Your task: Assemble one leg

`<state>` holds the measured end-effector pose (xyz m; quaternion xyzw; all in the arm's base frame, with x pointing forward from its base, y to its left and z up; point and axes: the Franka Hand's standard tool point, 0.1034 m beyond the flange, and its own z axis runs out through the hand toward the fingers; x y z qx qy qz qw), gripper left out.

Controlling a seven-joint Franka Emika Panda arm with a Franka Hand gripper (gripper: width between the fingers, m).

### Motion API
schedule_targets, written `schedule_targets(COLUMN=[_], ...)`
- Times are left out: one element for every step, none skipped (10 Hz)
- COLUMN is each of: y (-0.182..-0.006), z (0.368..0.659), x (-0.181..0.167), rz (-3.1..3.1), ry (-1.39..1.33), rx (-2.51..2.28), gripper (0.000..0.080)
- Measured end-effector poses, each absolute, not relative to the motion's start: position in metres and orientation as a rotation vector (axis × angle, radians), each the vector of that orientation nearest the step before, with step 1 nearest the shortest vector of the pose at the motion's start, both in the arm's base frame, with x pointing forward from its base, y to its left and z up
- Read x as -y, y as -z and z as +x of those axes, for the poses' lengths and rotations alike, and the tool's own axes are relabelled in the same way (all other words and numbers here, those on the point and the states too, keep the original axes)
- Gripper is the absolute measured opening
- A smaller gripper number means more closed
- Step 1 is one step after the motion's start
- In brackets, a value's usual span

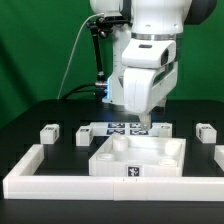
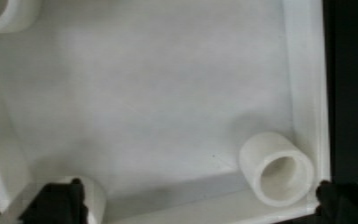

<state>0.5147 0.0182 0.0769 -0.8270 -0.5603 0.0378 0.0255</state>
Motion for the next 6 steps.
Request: schedule_targets(y=[-0.071,-0.066,-0.061,-0.055,-0.05,-0.051], z=[0.509,0.502,0.494,0.488,0.482,0.483], x=[-0.014,-0.011,-0.011,-0.011,-0.01,-0.01], rz=[-2.529,-2.514,-2.505,-2.503,-2.503,-2.504], ry=[-0.096,-0.101,-0.12,-0.118,-0.126,-0.123], rx=[1.78,1.792,1.79,1.788,1.779,1.78], gripper=[0.0649,0.0649,0.0649,0.0649,0.0649,0.0649])
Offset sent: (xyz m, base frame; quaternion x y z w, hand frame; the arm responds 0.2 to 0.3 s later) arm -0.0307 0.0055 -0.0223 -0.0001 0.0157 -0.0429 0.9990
